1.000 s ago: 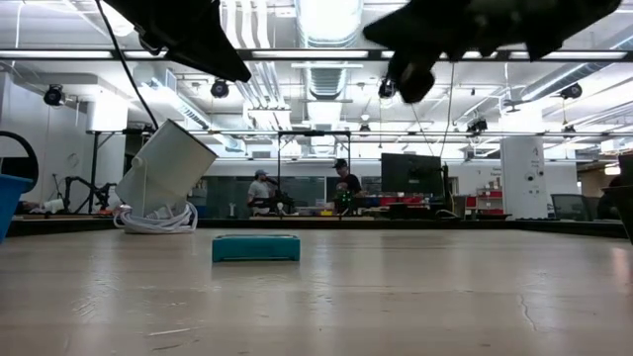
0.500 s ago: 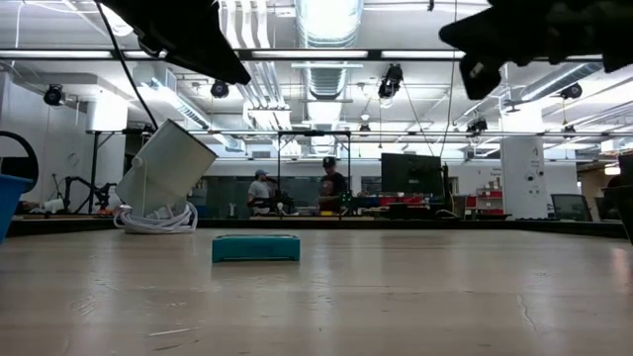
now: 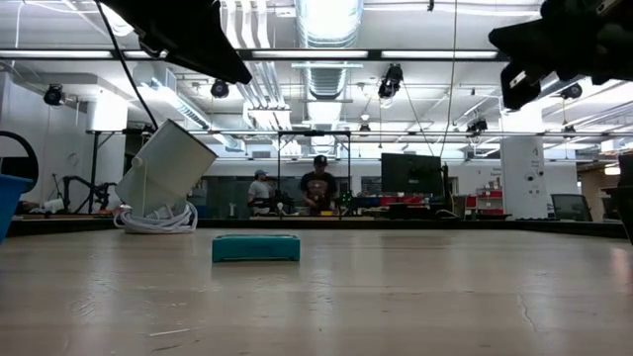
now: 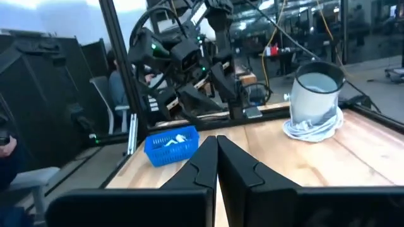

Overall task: Pick & Place Office items
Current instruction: Put the light blue digital clock into the blue bin

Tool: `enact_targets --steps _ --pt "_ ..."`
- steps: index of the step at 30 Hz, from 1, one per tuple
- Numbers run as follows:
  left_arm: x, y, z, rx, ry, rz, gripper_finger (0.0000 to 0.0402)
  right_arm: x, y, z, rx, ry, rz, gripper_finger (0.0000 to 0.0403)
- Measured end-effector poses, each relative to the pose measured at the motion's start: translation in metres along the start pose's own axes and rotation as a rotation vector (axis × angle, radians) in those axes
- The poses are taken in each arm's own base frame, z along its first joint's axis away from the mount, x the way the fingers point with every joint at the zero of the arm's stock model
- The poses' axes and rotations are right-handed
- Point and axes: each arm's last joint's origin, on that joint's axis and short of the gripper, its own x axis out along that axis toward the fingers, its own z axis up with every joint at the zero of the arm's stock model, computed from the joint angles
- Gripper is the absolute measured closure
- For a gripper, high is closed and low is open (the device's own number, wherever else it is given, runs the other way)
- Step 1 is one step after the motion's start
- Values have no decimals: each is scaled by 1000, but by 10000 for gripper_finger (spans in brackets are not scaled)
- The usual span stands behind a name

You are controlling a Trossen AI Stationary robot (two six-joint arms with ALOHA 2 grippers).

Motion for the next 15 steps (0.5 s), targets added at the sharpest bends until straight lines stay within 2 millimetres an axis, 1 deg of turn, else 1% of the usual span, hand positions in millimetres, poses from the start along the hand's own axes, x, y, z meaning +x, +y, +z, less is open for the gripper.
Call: enact_targets --steps 7,15 --pt "0 0 0 -1 0 0 209 -14 -2 -7 3 -60 13 394" --pt "0 0 0 -1 0 0 209 -25 -3 -8 2 -45 11 394"
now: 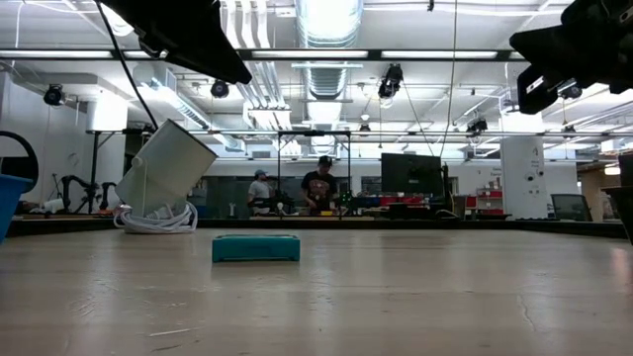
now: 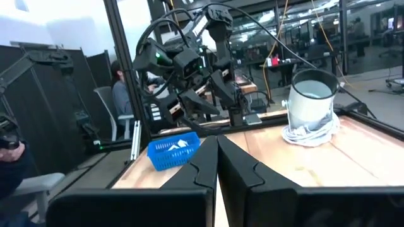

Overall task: Pick & Place Office items
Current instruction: Put the light blue digital clock into the blue bin

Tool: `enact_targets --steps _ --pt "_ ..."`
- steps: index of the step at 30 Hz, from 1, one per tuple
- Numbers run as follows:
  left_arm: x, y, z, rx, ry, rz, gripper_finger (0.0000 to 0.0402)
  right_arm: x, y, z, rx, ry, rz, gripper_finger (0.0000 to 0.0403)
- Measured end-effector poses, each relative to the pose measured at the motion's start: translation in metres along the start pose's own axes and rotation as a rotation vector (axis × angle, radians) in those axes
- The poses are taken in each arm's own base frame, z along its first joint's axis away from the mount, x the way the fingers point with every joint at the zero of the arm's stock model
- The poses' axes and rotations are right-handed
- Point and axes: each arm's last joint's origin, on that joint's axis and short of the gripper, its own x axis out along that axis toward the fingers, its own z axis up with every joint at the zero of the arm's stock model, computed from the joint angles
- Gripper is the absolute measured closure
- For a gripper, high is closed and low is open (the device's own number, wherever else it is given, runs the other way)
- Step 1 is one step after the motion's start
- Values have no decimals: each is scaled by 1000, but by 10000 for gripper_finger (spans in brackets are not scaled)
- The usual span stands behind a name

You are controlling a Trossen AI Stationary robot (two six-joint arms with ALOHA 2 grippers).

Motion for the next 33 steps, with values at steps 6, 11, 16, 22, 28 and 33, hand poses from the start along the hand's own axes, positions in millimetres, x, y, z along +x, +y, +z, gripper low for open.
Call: enact_targets --steps 6,11,16,22,28,33 --pt "0 0 0 0 0 0 209 -7 -1 -4 -2 43 -10 394" --pt "0 0 0 0 0 0 209 -12 -1 -3 -12 28 -7 394" --pt "0 0 0 0 0 0 209 -13 -2 -7 -25 64 -16 394" --pt "0 0 0 -3 -2 -1 209 -13 -3 -10 -8 88 -27 394" --pt "0 0 0 -6 -3 -2 209 -13 -3 -11 -6 105 -26 394" --pt "0 0 1 -9 -5 -3 209 -13 -3 -11 -6 106 -25 394"
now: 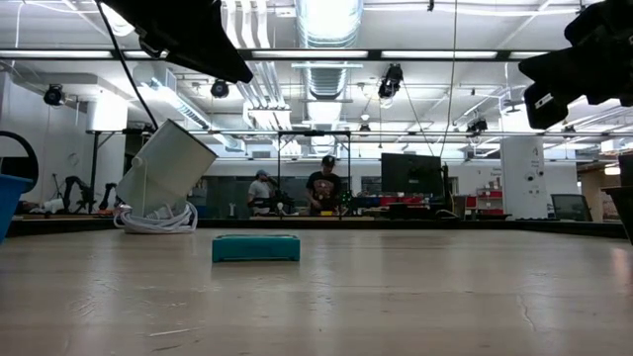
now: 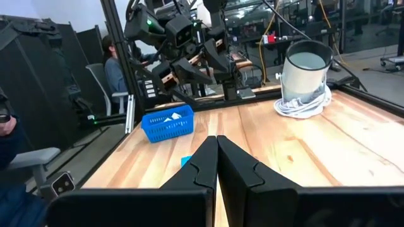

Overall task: Pick & Place Office items
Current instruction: Put the light blue digital clock into the blue bin

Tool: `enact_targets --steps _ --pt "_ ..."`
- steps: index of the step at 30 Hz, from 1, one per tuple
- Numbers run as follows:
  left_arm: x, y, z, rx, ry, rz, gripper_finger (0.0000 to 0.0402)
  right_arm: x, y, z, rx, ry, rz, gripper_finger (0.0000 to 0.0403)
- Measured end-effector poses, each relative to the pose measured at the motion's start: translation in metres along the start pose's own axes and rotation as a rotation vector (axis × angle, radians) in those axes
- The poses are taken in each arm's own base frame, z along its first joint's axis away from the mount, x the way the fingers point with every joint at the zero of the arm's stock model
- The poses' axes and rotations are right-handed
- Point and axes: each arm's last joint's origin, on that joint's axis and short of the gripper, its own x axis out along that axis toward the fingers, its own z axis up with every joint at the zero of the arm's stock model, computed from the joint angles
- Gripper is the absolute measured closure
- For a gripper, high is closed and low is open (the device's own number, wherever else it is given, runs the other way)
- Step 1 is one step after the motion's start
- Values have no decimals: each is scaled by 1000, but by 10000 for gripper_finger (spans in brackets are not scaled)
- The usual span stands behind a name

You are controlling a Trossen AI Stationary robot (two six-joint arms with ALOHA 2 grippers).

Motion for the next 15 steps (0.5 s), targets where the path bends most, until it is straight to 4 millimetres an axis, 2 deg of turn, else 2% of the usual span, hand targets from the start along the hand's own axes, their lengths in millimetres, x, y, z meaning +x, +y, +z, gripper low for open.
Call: enact_targets --steps 7,12,15 --pt "0 -2 0 7 16 -39 209 0 0 0 0 0 2 394" --pt "1 -9 0 53 79 -242 209 0 0 0 0 0 2 394" --pt "2 -15 1 69 34 -339 209 0 0 0 0 0 2 394"
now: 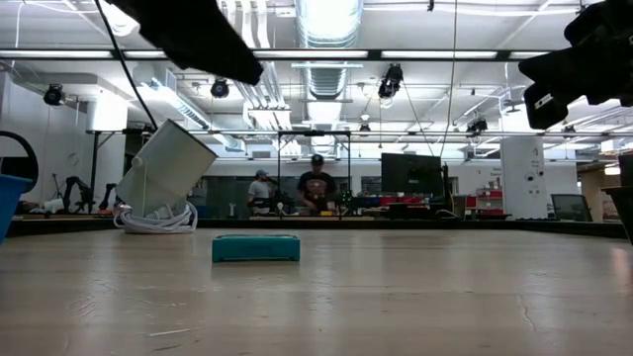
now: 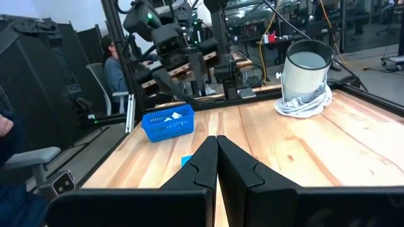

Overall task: Pick & Place Office items
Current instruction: Put the light blue digital clock into the blue bin

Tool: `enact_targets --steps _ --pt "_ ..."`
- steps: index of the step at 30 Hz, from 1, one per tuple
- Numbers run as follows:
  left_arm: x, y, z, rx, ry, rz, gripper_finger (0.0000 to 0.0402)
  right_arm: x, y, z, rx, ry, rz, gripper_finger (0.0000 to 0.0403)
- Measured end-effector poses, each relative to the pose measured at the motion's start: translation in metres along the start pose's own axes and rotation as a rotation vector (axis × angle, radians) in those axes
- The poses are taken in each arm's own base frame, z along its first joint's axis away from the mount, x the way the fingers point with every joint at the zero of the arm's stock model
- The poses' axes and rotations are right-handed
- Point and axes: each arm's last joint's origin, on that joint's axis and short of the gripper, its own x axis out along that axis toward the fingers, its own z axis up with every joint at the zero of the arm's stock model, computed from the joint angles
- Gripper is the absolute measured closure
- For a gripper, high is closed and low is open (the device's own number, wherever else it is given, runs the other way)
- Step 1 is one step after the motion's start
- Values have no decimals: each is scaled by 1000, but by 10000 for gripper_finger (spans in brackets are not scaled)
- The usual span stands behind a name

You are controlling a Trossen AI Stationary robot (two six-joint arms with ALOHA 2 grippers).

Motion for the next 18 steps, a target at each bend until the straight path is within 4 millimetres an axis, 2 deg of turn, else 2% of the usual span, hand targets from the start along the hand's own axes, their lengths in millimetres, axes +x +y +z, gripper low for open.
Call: enact_targets --steps 7,13,18 --pt "5 -2 6 6 -21 -189 209 0 0 0 0 0 0 394" --pt "26 12 5 -60 23 -132 209 0 0 0 0 0 0 394" --pt "40 15 -1 -76 76 -133 203 0 0 0 0 0 0 394"
